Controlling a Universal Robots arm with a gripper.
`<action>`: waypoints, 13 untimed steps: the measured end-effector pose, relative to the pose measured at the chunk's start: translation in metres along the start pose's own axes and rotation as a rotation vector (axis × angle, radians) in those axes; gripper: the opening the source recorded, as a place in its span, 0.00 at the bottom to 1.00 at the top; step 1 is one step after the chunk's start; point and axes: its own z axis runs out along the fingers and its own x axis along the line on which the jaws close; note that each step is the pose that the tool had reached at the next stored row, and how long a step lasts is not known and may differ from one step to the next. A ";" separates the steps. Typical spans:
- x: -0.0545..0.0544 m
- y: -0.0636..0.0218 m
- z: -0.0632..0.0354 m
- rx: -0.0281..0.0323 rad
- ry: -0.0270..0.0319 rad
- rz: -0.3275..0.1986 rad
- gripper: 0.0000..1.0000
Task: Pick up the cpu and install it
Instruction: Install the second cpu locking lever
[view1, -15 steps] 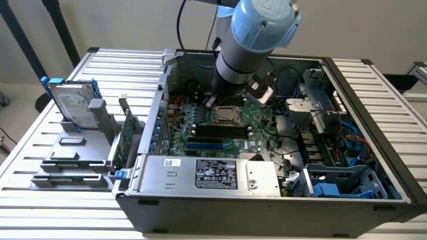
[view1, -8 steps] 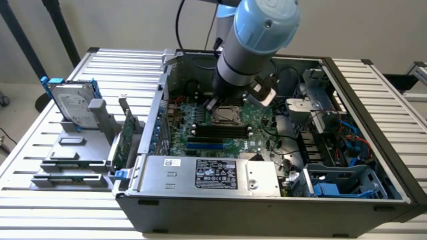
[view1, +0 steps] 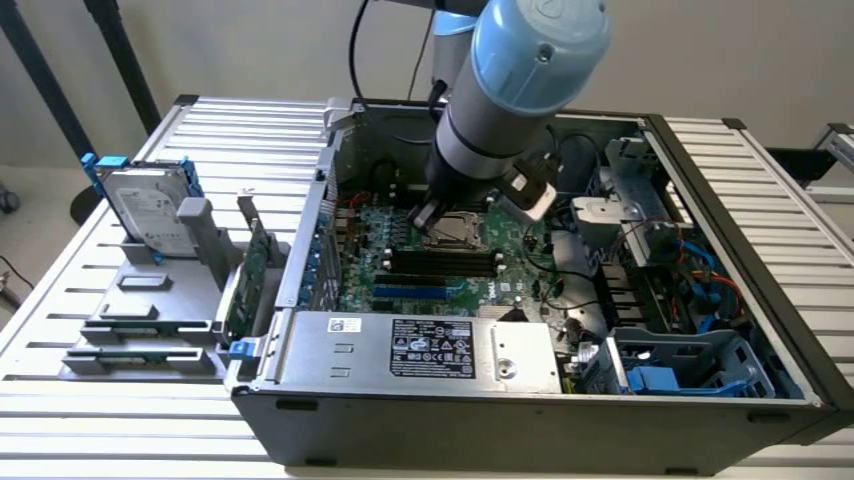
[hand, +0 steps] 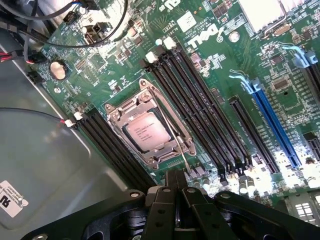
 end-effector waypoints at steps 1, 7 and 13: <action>-0.001 0.0004 0.0000 0.0000 0.0001 0.000 0.11; -0.003 0.0025 0.0021 -0.0020 -0.0025 0.001 0.11; -0.004 0.0040 0.0038 -0.0094 -0.0124 0.002 0.11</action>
